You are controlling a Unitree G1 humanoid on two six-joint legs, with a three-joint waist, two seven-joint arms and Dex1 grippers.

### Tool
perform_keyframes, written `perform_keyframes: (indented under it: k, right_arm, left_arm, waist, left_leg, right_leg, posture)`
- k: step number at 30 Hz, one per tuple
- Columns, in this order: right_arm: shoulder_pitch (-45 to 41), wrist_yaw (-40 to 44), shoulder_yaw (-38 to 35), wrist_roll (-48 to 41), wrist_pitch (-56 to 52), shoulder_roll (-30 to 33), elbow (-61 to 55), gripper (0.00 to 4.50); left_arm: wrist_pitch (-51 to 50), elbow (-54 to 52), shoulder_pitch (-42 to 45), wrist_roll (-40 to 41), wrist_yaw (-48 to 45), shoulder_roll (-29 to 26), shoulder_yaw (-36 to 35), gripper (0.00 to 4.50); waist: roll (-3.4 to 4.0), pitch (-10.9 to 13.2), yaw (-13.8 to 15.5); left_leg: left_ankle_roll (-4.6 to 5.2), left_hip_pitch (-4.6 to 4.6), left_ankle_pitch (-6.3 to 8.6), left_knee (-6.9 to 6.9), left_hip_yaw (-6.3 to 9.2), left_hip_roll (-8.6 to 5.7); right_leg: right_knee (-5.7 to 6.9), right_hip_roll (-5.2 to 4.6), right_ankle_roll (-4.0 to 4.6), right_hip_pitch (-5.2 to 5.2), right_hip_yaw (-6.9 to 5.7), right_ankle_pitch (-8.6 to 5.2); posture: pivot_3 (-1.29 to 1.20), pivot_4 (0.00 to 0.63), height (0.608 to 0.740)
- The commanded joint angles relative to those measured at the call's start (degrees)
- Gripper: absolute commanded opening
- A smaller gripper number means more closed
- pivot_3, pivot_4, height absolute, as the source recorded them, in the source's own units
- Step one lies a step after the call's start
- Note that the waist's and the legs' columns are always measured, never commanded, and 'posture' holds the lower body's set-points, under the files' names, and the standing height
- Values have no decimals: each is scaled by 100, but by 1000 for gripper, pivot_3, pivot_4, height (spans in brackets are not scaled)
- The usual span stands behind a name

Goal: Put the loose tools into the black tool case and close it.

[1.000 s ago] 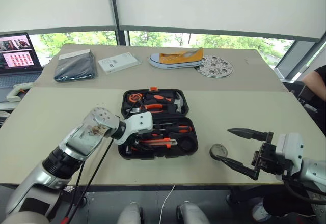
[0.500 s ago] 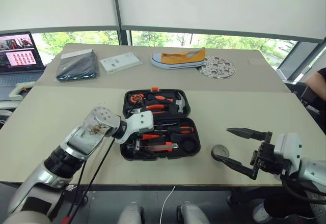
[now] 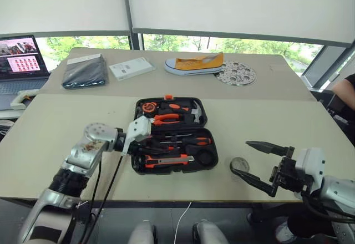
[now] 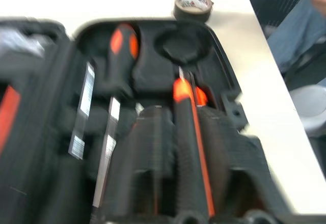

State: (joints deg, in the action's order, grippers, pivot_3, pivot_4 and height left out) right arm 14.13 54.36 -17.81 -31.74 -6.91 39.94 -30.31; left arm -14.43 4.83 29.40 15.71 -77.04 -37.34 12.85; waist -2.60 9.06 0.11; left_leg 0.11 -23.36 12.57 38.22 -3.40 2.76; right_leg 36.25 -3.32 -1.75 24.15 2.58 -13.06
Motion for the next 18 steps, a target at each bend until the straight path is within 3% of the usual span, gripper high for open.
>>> perform_keyframes:
  k: [1,8,13,18]
  right_arm:
    - [0,-33,-85,-14,61,7,-132,4500]
    - [13,12,-80,-18,68,19,-88,4500]
    - [-5,16,-33,-2,84,-4,-60,4500]
    - [-59,-11,37,13,91,-26,-44,4500]
  left_arm:
    - [580,-3,-4,-229,-47,46,126,22]
    - [478,340,43,-872,168,45,530,22]
    - [-613,297,-56,-1176,338,-98,891,22]
    - [-902,671,-184,-1199,807,143,886,22]
  waist:
    - [0,0,28]
    - [24,-21,64]
    - [55,-57,57]
    - [87,-109,23]
  left_leg:
    - [0,0,0,3,0,0]
    - [0,10,0,16,0,0]
    - [0,21,0,44,0,3]
    - [-2,104,3,40,-1,7]
  right_leg:
    - [0,0,-2,-2,0,1]
    - [0,0,-7,-17,0,4]
    - [5,0,13,-39,1,-7]
    - [-8,-7,19,-113,2,-12]
  posture:
    - [0,150,740]
    - [0,150,740]
    - [0,150,740]
    - [0,150,740]
